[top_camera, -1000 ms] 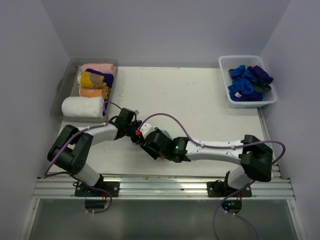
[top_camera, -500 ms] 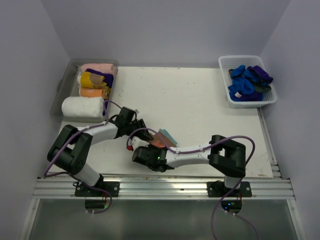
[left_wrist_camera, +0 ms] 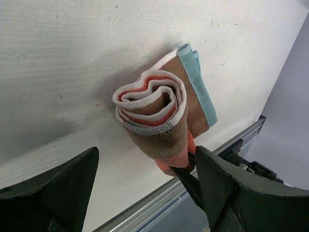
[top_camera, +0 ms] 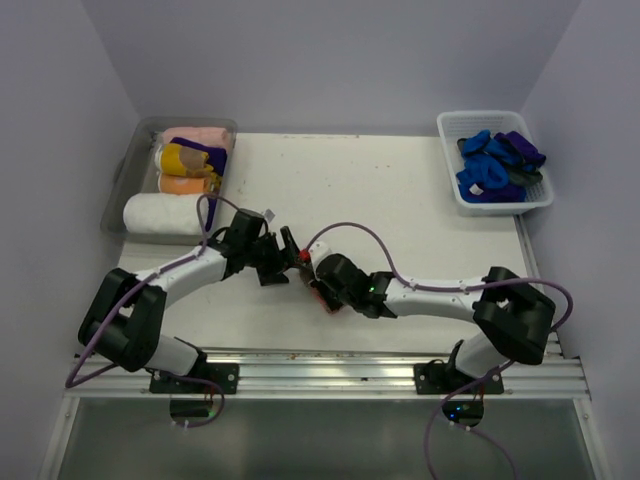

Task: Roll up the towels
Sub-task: Roll the towel

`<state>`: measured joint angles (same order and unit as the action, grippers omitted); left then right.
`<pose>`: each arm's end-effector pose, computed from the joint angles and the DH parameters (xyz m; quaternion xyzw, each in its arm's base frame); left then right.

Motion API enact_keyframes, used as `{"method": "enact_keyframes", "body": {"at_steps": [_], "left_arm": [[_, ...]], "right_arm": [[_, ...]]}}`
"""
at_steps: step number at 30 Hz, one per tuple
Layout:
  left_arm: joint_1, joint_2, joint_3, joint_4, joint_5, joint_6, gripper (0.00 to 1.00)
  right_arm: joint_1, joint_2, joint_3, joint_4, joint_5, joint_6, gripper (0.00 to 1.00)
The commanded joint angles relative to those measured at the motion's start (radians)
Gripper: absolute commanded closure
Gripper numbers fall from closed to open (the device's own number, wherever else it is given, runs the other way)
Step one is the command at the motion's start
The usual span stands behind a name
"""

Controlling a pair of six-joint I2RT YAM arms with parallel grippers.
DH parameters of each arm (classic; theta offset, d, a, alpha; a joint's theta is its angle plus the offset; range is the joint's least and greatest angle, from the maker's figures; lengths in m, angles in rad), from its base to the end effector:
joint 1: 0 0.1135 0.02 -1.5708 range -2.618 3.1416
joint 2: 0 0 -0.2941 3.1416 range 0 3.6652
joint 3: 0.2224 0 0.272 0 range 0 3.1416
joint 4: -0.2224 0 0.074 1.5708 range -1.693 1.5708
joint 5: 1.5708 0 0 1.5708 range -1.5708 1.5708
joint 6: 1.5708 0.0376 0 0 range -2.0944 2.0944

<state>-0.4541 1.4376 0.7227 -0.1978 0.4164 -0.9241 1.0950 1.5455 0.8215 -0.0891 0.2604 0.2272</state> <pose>0.2512 -0.1395 0.1906 -0.1506 0.9160 -0.3520 0.1196 0.1583 0.2861 0.1966 -0.3437 0.8560 0.1299 0.3635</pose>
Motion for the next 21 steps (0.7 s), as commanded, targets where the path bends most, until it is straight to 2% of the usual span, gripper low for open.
{"method": "enact_keyframes", "body": {"at_steps": [1, 6, 10, 15, 21], "left_arm": [[-0.004, -0.017, -0.025, 0.059, 0.022, -0.004, 0.16], [-0.011, 0.004, -0.039, 0.115, 0.064, -0.001, 0.16], [-0.021, 0.03, -0.031, 0.116, 0.07, 0.016, 0.16], [-0.026, 0.055, -0.031, 0.121, 0.056, 0.024, 0.17], [-0.035, 0.095, -0.04, 0.104, 0.027, 0.034, 0.28]], "right_arm": [[-0.066, -0.035, -0.062, 0.146, -0.297, 0.107, 0.91], [-0.168, -0.01, -0.09, 0.219, -0.579, 0.181, 0.9], [-0.23, 0.021, -0.099, 0.281, -0.725, 0.224, 0.9], [-0.3, 0.044, -0.117, 0.333, -0.828, 0.276, 0.89], [-0.362, 0.077, -0.127, 0.359, -0.895, 0.32, 0.89]]}}
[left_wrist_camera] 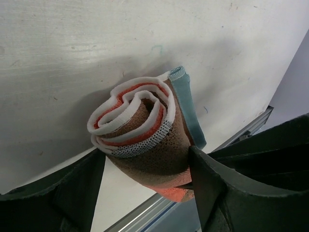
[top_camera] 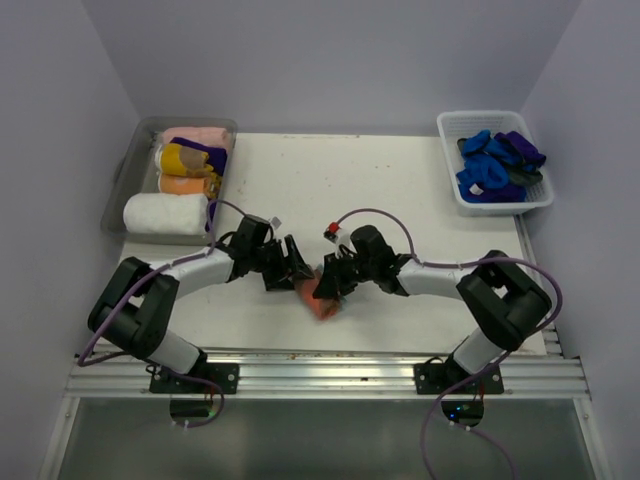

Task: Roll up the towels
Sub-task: Roll the towel

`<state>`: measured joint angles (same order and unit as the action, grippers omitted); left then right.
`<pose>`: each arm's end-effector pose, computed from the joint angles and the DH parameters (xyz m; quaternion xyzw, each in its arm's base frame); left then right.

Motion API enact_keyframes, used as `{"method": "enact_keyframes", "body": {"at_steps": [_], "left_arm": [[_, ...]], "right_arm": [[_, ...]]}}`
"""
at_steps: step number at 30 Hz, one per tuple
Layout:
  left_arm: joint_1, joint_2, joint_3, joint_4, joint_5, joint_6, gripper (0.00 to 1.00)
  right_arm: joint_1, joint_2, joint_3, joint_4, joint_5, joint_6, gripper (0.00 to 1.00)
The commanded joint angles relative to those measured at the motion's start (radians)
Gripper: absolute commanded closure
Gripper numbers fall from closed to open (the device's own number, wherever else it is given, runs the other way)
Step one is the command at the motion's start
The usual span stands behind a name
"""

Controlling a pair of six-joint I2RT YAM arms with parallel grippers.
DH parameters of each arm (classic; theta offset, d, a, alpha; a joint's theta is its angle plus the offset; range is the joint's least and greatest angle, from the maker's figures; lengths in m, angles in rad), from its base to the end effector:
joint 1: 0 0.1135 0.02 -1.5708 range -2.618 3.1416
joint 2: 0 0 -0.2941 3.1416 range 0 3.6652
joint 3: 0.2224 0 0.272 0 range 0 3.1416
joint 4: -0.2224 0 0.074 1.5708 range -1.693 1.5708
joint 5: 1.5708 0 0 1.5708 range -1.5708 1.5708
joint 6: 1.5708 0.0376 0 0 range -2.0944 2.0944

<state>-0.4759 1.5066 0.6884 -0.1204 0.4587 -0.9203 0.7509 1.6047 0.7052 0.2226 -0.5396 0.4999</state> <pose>0.2501 -0.1476 0.1675 -0.1350 0.9184 -0.3601 0.0930 0.2243 0.2357 0.1705 -0.2231 0.8479 0.4387 0.1970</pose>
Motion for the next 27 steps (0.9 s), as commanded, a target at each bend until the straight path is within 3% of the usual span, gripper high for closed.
{"method": "enact_keyframes", "body": {"at_steps": [1, 6, 9, 12, 15, 20, 27], "left_arm": [[-0.013, 0.032, -0.009, 0.024, -0.015, 0.031, 0.28], [-0.017, 0.034, -0.026, 0.025, -0.022, 0.035, 0.15], [-0.017, 0.037, -0.026, 0.025, -0.031, 0.035, 0.15], [-0.018, 0.052, -0.03, 0.034, -0.035, 0.028, 0.31], [-0.018, 0.063, -0.036, 0.034, -0.041, 0.018, 0.52], [-0.018, 0.053, -0.03, 0.022, -0.049, 0.014, 0.57], [-0.018, 0.05, -0.012, -0.012, -0.049, 0.021, 0.57]], "right_arm": [[-0.021, 0.018, -0.01, 0.038, -0.095, 0.046, 0.89], [-0.028, 0.02, -0.009, 0.008, -0.094, 0.031, 0.89], [-0.03, 0.026, -0.009, 0.006, -0.099, 0.032, 0.89], [-0.03, 0.024, -0.003, -0.003, -0.1, 0.031, 0.82], [-0.03, -0.002, 0.017, -0.069, -0.059, 0.0, 0.66], [-0.004, -0.167, 0.069, -0.297, 0.193, -0.118, 0.41], [0.267, -0.261, 0.23, -0.557, 0.771, -0.282, 0.36]]}}
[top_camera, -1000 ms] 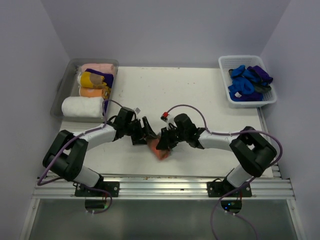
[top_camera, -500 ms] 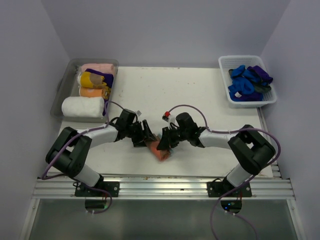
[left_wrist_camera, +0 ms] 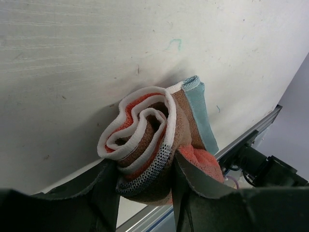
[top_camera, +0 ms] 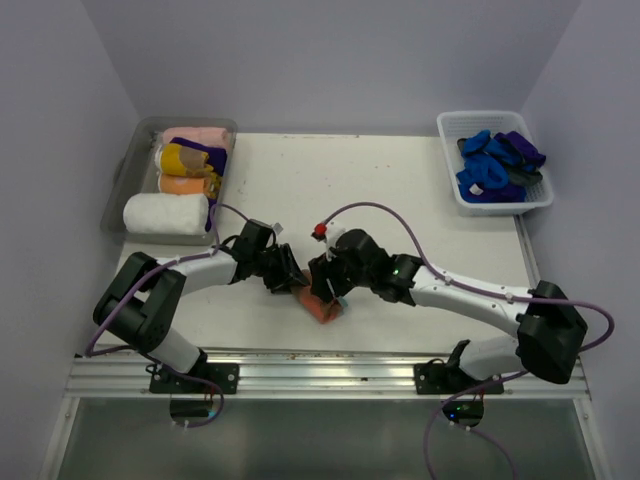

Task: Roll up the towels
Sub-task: Roll the towel

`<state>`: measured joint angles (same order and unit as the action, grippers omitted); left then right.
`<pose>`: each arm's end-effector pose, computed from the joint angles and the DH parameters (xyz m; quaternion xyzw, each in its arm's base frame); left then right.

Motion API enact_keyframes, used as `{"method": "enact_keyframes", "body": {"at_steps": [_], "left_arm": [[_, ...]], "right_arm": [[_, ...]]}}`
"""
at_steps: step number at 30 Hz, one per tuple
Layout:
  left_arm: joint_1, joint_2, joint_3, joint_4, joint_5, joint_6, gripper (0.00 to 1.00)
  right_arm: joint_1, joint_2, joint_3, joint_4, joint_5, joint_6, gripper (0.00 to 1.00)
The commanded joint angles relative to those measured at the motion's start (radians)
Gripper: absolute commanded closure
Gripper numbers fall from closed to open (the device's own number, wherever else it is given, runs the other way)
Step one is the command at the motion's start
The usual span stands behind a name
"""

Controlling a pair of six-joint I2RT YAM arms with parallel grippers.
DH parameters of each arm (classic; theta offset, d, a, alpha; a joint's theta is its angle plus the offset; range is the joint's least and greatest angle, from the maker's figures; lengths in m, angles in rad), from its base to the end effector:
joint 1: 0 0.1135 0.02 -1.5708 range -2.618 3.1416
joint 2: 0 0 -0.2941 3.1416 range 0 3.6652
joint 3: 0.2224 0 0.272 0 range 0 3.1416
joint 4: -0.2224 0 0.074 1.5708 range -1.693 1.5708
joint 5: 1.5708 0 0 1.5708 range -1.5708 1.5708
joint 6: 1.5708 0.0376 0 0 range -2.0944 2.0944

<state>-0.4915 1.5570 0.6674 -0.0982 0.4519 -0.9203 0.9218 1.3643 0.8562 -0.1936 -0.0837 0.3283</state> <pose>0.2470 -0.1509 0.1492 -0.1357 0.9258 -0.3450 0.0739 0.1823 0.2455 0.2527 -0.2818 0.8615 0.2769 0.3189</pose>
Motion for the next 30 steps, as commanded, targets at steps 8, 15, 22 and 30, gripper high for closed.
{"method": "enact_keyframes", "body": {"at_steps": [8, 15, 22, 30], "left_arm": [[-0.002, 0.005, 0.026, -0.054, -0.048, 0.024, 0.56], [-0.001, 0.009, 0.034, -0.057, -0.044, 0.021, 0.55], [-0.002, -0.003, 0.035, -0.067, -0.048, 0.017, 0.52], [0.005, -0.07, 0.057, -0.098, -0.055, 0.031, 0.25]], "right_arm": [[0.367, 0.203, 0.245, -0.23, 0.666, -0.231, 0.35], [0.436, 0.354, 0.261, -0.21, 0.751, -0.261, 0.31], [0.443, 0.443, 0.239, -0.179, 0.783, -0.223, 0.58], [0.378, 0.311, 0.155, -0.081, 0.596, -0.172, 0.75]]}}
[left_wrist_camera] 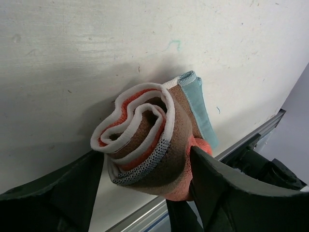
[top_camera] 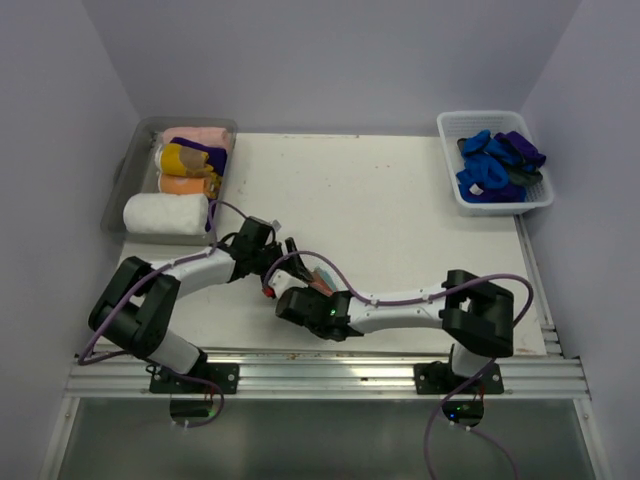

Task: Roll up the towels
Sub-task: Roll the towel

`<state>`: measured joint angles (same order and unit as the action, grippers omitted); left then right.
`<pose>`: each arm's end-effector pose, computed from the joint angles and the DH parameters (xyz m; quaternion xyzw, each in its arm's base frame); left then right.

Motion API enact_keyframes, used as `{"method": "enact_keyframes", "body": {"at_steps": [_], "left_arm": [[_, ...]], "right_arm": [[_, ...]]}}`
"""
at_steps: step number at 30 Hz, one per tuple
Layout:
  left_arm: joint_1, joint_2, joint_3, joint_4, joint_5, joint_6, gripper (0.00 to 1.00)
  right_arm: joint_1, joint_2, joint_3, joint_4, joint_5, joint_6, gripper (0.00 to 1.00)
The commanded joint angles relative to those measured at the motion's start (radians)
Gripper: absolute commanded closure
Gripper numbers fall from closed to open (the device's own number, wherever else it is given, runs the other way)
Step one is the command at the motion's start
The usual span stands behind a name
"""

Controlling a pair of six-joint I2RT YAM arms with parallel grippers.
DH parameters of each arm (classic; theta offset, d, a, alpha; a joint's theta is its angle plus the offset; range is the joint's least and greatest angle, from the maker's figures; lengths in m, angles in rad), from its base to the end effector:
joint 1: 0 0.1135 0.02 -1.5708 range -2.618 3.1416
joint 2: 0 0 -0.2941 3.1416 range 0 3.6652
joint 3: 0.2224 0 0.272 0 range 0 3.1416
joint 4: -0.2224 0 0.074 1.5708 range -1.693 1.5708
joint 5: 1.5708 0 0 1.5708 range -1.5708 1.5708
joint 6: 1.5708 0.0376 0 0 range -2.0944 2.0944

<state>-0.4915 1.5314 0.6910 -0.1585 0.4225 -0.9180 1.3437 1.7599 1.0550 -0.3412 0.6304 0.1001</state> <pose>0.2473 -0.1499 0.1587 -0.1407 0.9293 -0.3319 0.0798 0.1046 0.3541 0.1858 -0.4695 0.7932 -0.0618 0.3829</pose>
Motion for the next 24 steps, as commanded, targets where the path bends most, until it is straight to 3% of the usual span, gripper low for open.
{"method": "enact_keyframes", "body": {"at_steps": [1, 14, 24], "left_arm": [[0.008, -0.054, 0.038, -0.038, -0.025, 0.028, 0.22], [0.041, -0.096, -0.013, 0.028, 0.048, 0.038, 0.15], [0.033, -0.047, -0.041, 0.105, 0.087, 0.022, 0.15]], "right_arm": [[-0.075, -0.102, -0.073, 0.099, -0.206, 0.068, 0.75], [-0.37, -0.223, -0.283, 0.392, -0.822, 0.274, 0.76], [-0.498, -0.218, -0.334, 0.557, -1.084, 0.381, 0.77]]}}
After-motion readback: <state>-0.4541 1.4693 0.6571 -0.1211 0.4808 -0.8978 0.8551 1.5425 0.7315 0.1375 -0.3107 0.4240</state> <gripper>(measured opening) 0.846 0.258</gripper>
